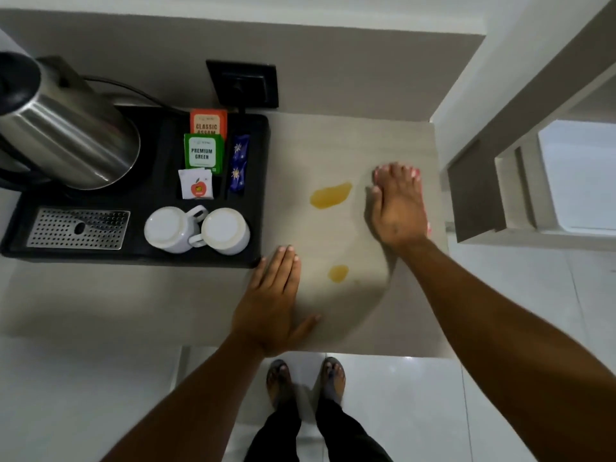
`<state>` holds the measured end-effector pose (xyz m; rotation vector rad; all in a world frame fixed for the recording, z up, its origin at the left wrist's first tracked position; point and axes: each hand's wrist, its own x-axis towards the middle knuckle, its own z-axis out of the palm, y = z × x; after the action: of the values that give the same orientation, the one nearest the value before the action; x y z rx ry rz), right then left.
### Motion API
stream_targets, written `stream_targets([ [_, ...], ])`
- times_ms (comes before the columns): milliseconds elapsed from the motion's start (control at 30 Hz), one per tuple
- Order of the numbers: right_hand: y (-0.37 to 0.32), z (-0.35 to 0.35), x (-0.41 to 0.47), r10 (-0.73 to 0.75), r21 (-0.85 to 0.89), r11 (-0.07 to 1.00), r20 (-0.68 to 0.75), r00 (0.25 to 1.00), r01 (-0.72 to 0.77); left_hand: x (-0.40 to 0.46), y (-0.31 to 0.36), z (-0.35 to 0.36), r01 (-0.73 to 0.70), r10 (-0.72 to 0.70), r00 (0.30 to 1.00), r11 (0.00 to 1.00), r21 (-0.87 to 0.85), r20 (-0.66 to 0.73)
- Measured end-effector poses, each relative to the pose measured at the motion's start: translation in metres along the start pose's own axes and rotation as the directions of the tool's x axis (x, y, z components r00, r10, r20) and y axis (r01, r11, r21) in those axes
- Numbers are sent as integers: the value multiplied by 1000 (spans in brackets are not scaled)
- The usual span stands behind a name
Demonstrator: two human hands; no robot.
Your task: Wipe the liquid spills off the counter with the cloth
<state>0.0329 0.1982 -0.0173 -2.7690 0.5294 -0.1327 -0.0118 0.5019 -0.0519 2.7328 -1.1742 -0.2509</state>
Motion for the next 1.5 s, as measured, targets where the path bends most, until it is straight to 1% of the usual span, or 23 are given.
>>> stream_targets([
  [33,7,-1,-11,-64,-36,997,36,997,65,0,1,0,5,-5,1000,1000,1,-1],
  [100,22,-5,-20,-62,-68,995,86,994,68,2,3,-2,8,-8,1000,1000,0,-2],
  [233,36,-13,18,-46,-71,996,59,997,50,1,4,-3,9,-9,1000,1000,4,-3],
  [300,26,-13,52,-36,-42,998,39,999,38,2,4,-4,16,-16,1000,1000,-5,4],
  [367,3,-6,74,-16,-15,1000,55,998,16,2,5,-3,25,-25,1000,999,-24,10],
  [400,-9,-3,77,-38,6,999,71,997,37,1,5,-3,27,-26,1000,999,-33,15],
  [500,-19,4,60,-245,53,969,94,965,240,0,6,-4,27,-27,999,999,-42,17],
  [533,-13,4,54,-262,51,965,89,961,259,1,5,-5,27,-27,1000,999,-39,14],
  [600,3,1,57,-224,56,974,69,972,220,1,6,-7,28,-27,999,999,-36,17],
  [667,12,0,76,-206,66,977,82,975,201,1,7,-6,28,-28,1000,998,-49,7],
  [800,-9,4,119,-255,119,962,72,964,245,2,5,-6,45,-44,999,996,-74,11],
  [867,-34,12,127,-318,131,944,106,942,304,2,6,-7,47,-45,999,996,-80,27],
  [900,-47,15,124,-378,147,922,151,914,357,2,6,-7,48,-46,999,996,-81,27],
  [967,-62,20,104,-508,154,861,261,821,484,1,6,-6,53,-50,998,996,-75,33],
  [1033,-48,14,81,-590,119,803,295,751,584,2,4,-4,41,-39,999,997,-71,31],
  [1067,-34,11,73,-604,108,791,290,742,602,2,3,-2,40,-39,999,997,-73,19],
  [1100,-20,6,69,-596,101,798,280,753,594,3,3,-2,41,-40,999,997,-72,13],
  [1167,-2,-4,76,-514,75,853,290,807,517,3,4,0,40,-40,999,997,-67,12],
  [1233,-8,-6,93,-451,73,890,301,840,451,2,4,1,45,-44,999,997,-66,11],
  [1333,-44,6,112,-444,82,895,276,852,439,3,3,-1,40,-40,999,996,-82,2],
  [1400,-67,14,111,-475,92,879,268,838,468,3,4,-3,45,-45,999,995,-87,1],
  [1433,-77,16,104,-506,108,861,275,818,497,2,5,-4,48,-47,999,995,-88,7],
  [1500,-88,20,73,-608,156,791,306,733,591,2,6,-7,60,-58,998,995,-84,24],
])
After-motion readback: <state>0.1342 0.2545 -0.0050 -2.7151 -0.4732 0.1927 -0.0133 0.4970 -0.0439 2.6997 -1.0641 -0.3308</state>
